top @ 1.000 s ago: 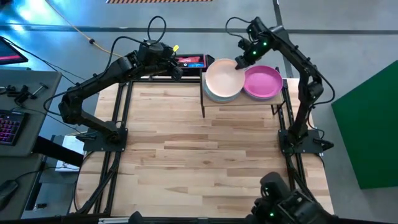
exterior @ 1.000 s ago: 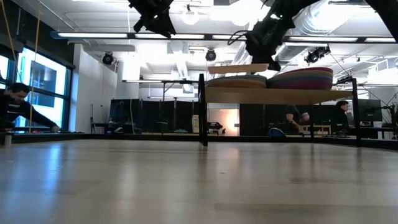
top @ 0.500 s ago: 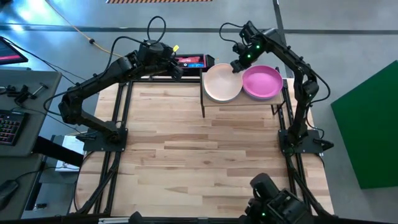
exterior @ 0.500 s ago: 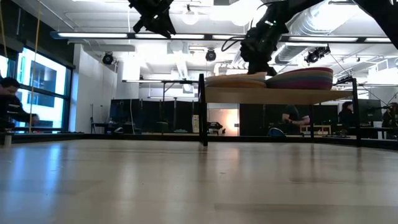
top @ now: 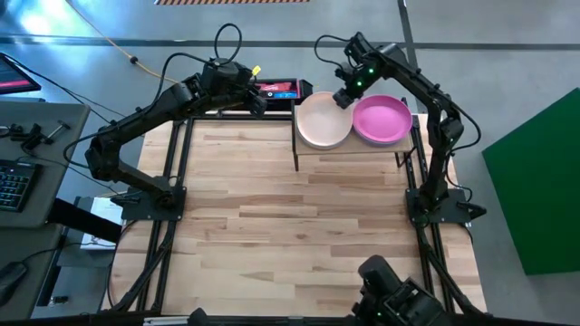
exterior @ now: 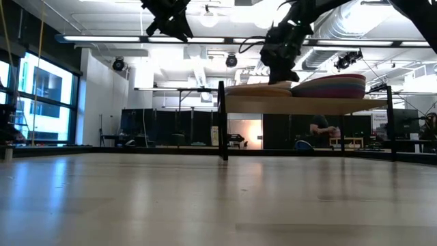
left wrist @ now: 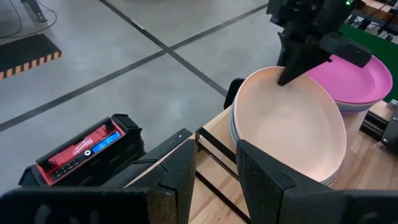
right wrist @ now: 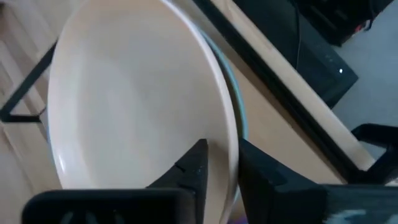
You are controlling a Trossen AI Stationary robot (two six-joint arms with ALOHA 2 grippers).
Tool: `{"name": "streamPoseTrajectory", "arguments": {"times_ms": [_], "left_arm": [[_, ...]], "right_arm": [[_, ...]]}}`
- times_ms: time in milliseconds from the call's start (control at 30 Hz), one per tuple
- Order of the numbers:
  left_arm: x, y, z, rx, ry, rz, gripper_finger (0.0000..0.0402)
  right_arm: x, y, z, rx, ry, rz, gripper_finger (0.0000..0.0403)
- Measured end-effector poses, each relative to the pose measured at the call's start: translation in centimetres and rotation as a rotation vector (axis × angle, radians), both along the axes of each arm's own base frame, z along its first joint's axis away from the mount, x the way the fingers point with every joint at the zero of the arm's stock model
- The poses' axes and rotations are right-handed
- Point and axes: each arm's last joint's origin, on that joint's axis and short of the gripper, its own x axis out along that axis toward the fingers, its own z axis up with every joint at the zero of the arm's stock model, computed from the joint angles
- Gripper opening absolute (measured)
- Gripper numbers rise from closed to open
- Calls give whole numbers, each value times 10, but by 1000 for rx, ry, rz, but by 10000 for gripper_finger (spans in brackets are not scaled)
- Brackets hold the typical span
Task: Place and stack plates onto a shelf
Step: Stack the light yellow plate on the light blue plate on the shelf
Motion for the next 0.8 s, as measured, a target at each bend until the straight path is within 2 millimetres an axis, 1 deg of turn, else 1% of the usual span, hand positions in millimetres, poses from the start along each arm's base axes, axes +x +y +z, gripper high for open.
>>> {"name": "streamPoseTrajectory", "arguments": {"times_ms": [133,500,700,800], "left_arm": [[0,0,0,-3,-3,2,104],[0,0,0,-15,-14,12,103],[0,0,0,-16,-15,12,103],[0,0,0,-16,-15,12,103]], "right_arm": [[2,-1,0,-28,9,-8,82],[2,0,0,-41,21,15,128],[2,2,0,-37,30,11,159],[0,4,-1,-16,68,-13,171]]}}
